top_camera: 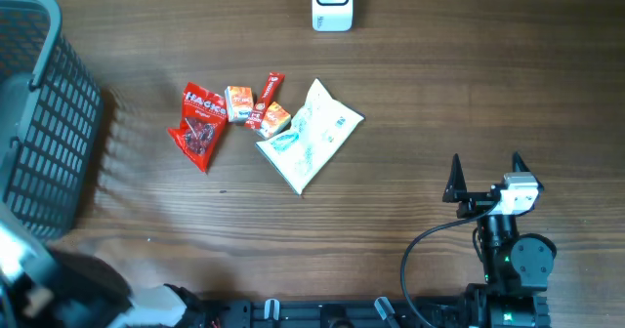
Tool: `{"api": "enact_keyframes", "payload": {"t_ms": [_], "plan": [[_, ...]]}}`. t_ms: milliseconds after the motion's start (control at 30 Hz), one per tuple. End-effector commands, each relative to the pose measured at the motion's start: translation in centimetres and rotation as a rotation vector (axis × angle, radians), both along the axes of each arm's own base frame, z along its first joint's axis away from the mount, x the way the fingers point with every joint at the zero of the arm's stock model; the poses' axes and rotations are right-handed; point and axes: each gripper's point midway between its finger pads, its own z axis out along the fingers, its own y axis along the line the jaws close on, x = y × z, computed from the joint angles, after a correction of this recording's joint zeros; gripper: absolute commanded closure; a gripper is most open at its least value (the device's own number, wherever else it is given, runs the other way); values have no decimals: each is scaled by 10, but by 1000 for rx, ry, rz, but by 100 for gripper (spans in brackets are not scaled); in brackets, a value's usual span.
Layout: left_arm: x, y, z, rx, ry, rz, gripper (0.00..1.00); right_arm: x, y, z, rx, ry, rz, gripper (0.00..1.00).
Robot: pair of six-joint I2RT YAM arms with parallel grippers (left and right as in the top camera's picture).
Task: Scan the item barcode
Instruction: 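Lift the Kleenex pack out and place it below the orange boxes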
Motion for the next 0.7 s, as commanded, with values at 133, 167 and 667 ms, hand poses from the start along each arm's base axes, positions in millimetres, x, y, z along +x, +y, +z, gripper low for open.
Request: {"api": "enact_keyframes", "payload": {"t_ms": [133, 167, 667], "plan": [[49, -137, 123, -11, -446, -516, 96, 0, -4, 1, -4, -7, -22, 0], [57, -163, 130, -53, -489, -615, 96, 0, -4, 1, -5, -7, -22, 0], [79, -427, -31, -435, 139, -1282, 96, 0, -4, 1, -4, -7, -22, 0]]}}
